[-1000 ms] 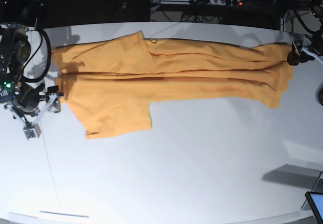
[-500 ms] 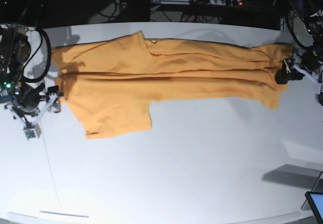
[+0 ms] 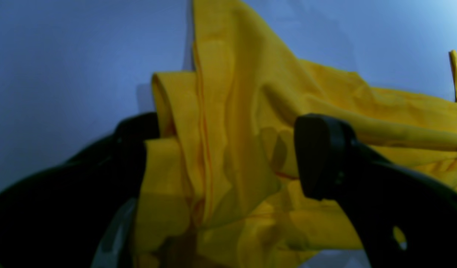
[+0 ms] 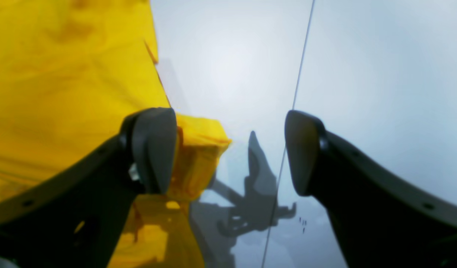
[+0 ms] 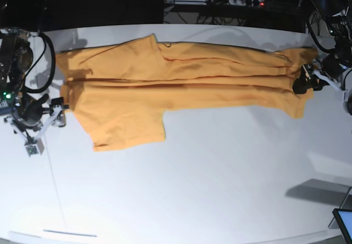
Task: Fold the T-shirt properly
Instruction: 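Lower the left gripper onto the strip's end and grasp it, then move the right gripper to the strip's sleeve end and grasp it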
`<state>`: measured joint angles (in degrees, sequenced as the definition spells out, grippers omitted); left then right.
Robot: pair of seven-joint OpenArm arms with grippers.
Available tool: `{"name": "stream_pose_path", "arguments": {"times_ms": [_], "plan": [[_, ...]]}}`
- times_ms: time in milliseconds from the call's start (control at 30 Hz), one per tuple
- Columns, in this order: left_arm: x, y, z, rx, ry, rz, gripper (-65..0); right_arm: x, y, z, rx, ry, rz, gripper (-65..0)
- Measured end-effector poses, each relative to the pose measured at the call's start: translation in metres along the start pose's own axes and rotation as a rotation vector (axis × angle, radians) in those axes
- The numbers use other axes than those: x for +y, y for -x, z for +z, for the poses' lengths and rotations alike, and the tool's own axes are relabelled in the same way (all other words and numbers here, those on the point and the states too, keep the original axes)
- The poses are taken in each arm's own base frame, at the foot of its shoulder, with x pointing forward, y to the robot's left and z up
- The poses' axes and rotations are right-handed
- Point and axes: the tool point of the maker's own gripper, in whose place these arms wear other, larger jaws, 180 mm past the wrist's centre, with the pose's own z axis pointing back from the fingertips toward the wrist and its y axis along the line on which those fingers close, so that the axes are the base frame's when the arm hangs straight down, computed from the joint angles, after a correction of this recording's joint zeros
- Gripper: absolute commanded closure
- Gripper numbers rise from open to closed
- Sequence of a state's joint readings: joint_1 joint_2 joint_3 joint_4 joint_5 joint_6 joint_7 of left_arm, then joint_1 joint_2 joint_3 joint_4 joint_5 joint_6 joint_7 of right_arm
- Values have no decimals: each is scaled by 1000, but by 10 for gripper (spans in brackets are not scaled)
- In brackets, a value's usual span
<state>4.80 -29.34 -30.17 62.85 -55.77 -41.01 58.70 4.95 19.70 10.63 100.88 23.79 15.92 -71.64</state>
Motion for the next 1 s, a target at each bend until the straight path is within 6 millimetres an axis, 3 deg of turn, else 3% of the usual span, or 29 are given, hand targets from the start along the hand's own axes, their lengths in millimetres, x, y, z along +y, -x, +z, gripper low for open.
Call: {"name": "stream_pose_path", "arguments": {"times_ms": [333,400,567,767,867,933,1000], "plan": [[-25,2,-19,-14,75,-6,-511,0,0,0,1,-1,0,-441],[-28,4,-21,-15,84,-1,-420,0,1,0,2,-1,0,-441],[-31,16,-25,23,86,11,-13,0,1,0,2,0,0,-441],[-31,18,-25,25,88,16,0,5,10,-1,24,-15,-5,-440],[-31,19,-25,26,88,17,0,38,21,6,37,-140,-27,-440],[-32,18,-25,25,89,17,0,64,16,14,-1,-262,-44,-440],[-32,18,-25,24,91,18,0,77,11,19,-29,-338,-64,-438]]}}
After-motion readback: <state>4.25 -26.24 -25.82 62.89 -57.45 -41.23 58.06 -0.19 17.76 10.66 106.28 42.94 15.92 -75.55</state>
